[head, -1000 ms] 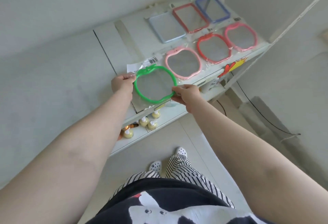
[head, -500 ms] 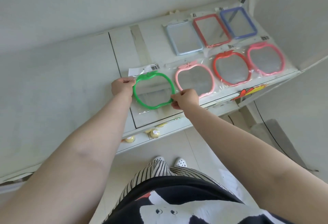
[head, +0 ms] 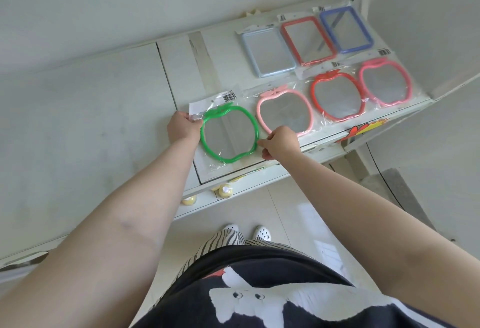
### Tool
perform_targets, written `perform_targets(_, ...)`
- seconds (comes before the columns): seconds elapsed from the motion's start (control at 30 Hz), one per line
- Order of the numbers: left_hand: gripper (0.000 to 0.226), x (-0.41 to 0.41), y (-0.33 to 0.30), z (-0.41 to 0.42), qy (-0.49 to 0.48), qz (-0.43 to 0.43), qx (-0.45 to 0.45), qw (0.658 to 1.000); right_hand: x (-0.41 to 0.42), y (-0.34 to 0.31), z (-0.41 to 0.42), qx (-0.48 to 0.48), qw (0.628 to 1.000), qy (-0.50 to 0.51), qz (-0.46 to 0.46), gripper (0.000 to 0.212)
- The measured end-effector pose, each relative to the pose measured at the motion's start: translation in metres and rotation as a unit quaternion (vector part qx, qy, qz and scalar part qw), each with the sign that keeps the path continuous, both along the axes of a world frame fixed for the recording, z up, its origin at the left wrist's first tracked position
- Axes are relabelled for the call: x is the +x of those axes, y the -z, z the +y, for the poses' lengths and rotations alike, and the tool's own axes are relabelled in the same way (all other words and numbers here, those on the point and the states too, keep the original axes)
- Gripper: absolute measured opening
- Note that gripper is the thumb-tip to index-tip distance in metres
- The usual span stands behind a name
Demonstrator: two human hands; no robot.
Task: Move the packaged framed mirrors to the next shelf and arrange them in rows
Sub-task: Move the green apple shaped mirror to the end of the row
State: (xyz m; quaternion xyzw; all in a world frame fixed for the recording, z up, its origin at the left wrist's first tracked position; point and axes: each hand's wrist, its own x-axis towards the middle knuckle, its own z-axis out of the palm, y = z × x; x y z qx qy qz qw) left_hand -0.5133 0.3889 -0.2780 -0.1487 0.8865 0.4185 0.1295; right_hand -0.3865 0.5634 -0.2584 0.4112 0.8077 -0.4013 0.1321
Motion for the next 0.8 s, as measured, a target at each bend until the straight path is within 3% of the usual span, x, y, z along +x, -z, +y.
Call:
perform_targets(0.07, 0.045, 0.003, -0.005, 0.003, 0.004, 0.036, -0.073, 0.997, 0.003, -0.006, 0.003, 0.027, 0.999, -0.022, -0.015, 0.022)
perform_targets(0.13, 0.053, 0.012, -0.012, 0.012, 0.038, 0.102, -0.146, 0.983, 0.006, -0.012, 0.01, 0.114, 0.992, -0.046, -0.028, 0.027)
perform_targets(0.23, 0.069, 0.033, -0.014, 0.036, 0.175, 0.161, -0.17, 0.956, 0.01, -0.015, 0.024, 0.191, 0.981, -0.032, 0.022, 0.02)
perform_targets(0.4, 0.09, 0.057, -0.004, 0.066, 0.338, 0.033, -0.243, 0.909, 0.014, 0.008, 0.04, 0.194, 0.977, -0.072, 0.047, 0.043)
perform_targets(0.8, 0.09, 0.06, 0.0, 0.071, 0.363, 0.012, -0.268, 0.892, 0.011, 0.024, 0.038, 0.193, 0.979, -0.048, 0.039, 0.039)
